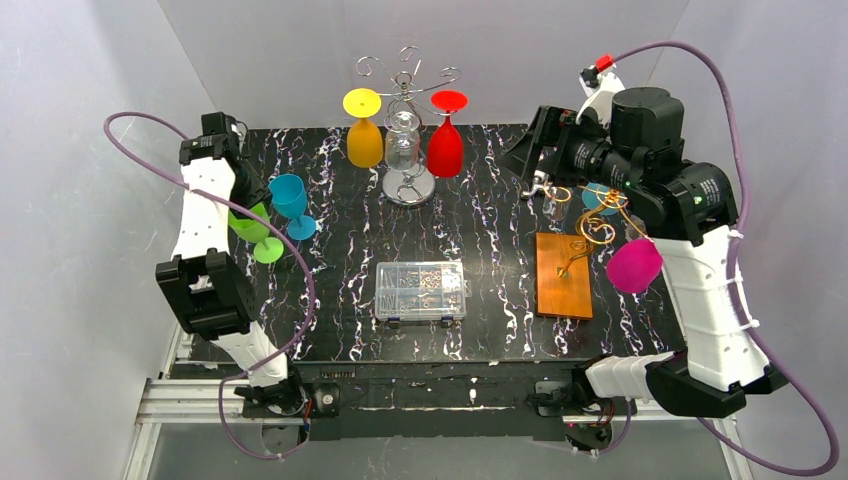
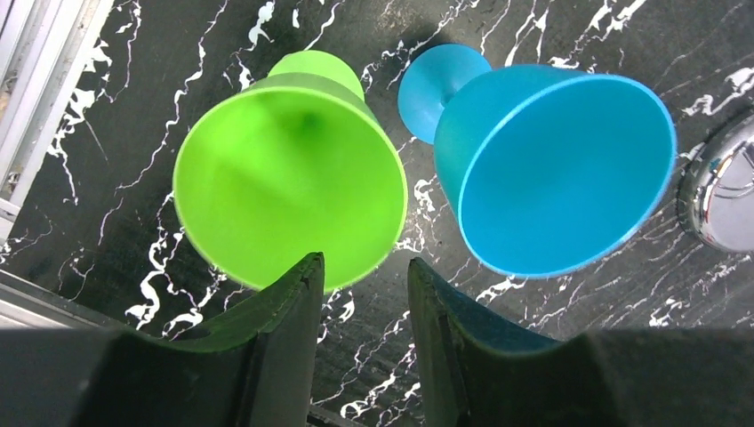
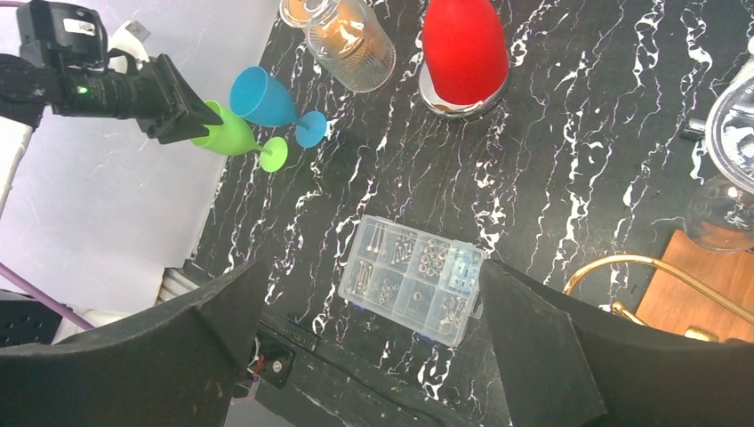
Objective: Take the wine glass off the wine glass rack
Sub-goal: Place the wine glass at the center of the board, then pick up the wine glass from the wine rack.
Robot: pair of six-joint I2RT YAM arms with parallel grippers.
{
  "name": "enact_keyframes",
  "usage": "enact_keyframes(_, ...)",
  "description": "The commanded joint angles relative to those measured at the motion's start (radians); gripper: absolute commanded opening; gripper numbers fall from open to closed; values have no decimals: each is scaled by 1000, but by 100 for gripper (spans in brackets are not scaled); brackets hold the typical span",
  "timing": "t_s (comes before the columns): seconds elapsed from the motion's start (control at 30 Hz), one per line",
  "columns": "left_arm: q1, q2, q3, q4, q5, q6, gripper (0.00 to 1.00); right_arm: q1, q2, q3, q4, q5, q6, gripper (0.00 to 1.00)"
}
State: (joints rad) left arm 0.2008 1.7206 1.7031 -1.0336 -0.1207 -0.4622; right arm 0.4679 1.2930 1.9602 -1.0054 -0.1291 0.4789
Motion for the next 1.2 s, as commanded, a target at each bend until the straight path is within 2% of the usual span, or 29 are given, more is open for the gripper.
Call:
enact_keyframes(0.0,6,-119,59,-86,13,14,39,4,-16,83,-35,43,-6,98)
enact_keyframes(0.23,5,-238,49,-124,70,28,43,3,12,161,-123,137,-63,98)
enact_keyframes(0.37,-20,-316,20,-136,116,55,48,3,26,196,-185,273,-103,98)
enact_keyframes(0.5,-114,-385,-8,-162,120,74,56,3,24,195,-231,424,-141,98)
enact_keyframes(0.63,-266,-424,-17,-173,114,64,63,3,28,177,-241,556,-160,98)
enact_keyframes(1.0,-504,-478,-39,-152,222,36,90,3,182,245,-227,678,-187,98)
enact_keyframes(1.17,-580,-481,-34,-128,261,30,97,3,262,284,-225,709,-218,98)
